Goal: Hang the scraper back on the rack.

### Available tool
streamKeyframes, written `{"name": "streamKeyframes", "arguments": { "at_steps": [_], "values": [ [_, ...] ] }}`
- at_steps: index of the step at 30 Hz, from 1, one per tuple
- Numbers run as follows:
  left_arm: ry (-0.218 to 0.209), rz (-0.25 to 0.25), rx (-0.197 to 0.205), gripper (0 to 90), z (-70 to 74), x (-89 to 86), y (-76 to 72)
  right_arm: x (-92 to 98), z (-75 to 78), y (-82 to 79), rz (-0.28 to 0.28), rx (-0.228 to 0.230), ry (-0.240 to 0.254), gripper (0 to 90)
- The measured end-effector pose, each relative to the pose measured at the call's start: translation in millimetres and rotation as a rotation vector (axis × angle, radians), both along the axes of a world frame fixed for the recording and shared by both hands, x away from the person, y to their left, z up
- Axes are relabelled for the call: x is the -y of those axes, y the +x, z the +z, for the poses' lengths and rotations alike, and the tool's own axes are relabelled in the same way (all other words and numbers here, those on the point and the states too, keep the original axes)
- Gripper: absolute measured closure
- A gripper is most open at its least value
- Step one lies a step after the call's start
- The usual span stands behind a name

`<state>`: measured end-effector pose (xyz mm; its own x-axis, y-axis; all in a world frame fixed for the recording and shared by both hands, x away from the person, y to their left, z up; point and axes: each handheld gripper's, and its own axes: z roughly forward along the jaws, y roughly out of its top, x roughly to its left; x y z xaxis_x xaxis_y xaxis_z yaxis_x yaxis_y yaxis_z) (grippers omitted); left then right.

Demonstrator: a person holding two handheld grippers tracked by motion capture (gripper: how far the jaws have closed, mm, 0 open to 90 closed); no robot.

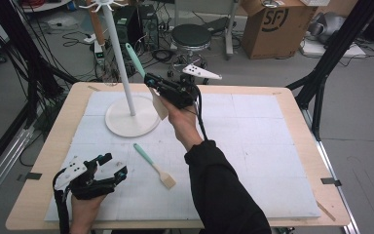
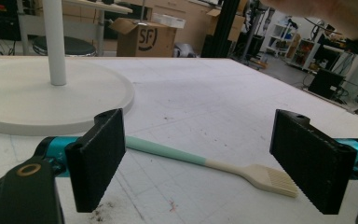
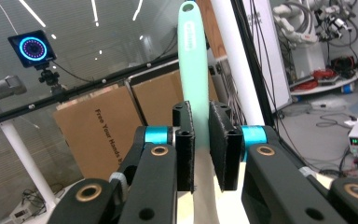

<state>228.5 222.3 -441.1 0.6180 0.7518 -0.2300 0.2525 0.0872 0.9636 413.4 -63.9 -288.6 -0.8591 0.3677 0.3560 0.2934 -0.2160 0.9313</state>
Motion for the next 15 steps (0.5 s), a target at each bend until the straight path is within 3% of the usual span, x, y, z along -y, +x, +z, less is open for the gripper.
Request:
{"name": "streamKeyframes", "arguments": {
  "at_steps": [5, 15],
  "values": [
    [-0.007, 0.003, -0.002, 18.7, -0.2, -1.4, 0.0, -5.3, 12.5, 4.5, -0.001, 0.026, 0.042, 81.6],
    [-0.012, -0.002, -0.001, 18.8, -0.7, -1.2, 0.8, -20.0, 31.8, 16.4, -0.001, 0.042, 0.065, 81.6]
  ]
}}
